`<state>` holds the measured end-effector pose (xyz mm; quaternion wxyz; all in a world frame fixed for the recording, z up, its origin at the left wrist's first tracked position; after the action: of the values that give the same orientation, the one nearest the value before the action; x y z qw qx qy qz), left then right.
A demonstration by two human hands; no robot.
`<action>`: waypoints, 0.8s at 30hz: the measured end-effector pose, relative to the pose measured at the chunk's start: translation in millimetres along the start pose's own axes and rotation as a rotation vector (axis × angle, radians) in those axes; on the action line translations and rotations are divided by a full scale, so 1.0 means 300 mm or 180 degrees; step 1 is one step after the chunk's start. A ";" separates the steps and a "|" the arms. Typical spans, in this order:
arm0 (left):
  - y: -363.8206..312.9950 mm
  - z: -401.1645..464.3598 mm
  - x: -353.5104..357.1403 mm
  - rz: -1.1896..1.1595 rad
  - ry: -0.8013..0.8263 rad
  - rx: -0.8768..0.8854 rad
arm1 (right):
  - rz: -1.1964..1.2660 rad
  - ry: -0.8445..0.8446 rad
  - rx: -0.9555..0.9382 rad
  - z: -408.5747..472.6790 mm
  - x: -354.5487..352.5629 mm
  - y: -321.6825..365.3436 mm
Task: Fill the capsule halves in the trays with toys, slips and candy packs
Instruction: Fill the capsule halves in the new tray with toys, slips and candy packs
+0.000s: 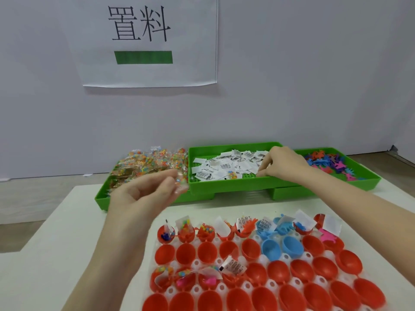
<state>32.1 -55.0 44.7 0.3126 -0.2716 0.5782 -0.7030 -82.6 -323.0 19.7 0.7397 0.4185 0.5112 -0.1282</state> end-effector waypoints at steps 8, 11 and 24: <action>-0.037 -0.074 0.111 0.0834 0.1196 0.0106 | 0.0777 -0.0823 0.0101 -0.036 -0.056 -0.017; -0.019 -0.078 0.142 0.1003 0.1197 0.0145 | 0.0970 -0.0880 0.0276 -0.036 -0.072 -0.030; -0.006 -0.090 0.171 0.1274 0.1153 0.0240 | -0.0428 -0.0666 -0.0158 -0.082 -0.085 -0.044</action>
<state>-21.9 -76.0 42.6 0.3467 -0.0098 0.6403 -0.6853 -118.0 -318.6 32.3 0.7889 0.3492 0.4611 -0.2077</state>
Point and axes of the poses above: each hand's wrist, its own z-axis towards the middle knuckle, its own x-axis out of the palm, y = z × x, the point moved 3 cm from there along z, towards the middle knuckle, and after that the axes turned 14 degrees about z, right-handed, at the moved point
